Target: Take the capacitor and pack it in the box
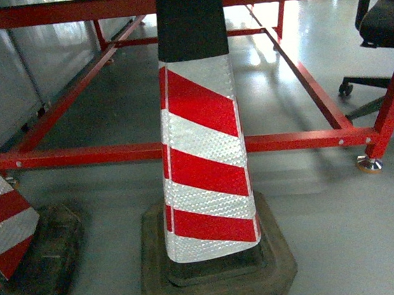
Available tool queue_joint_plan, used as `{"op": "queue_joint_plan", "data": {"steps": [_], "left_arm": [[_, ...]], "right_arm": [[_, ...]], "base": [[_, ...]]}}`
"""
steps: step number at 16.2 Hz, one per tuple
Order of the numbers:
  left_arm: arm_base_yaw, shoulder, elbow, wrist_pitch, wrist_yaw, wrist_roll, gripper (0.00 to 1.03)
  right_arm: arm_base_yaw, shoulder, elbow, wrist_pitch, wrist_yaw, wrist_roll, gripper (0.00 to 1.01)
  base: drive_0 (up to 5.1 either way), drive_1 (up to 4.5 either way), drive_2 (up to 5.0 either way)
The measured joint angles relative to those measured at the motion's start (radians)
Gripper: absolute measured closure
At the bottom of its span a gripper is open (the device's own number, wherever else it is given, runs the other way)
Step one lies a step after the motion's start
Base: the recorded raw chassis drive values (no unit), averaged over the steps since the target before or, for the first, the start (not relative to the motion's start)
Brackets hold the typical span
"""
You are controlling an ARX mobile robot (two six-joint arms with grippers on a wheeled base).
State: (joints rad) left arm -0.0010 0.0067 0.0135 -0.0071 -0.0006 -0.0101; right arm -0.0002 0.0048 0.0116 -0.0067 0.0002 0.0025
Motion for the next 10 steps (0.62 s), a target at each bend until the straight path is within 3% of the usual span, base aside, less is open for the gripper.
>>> {"op": "queue_joint_plan", "data": {"steps": [10], "left_arm": [[0.0, 0.0, 0.0, 0.0, 0.0, 0.007, 0.59]], "right_arm": [[0.0, 0.0, 0.0, 0.001, 0.0, 0.001, 0.03]], "base": [[0.0, 0.0, 0.0]]}}
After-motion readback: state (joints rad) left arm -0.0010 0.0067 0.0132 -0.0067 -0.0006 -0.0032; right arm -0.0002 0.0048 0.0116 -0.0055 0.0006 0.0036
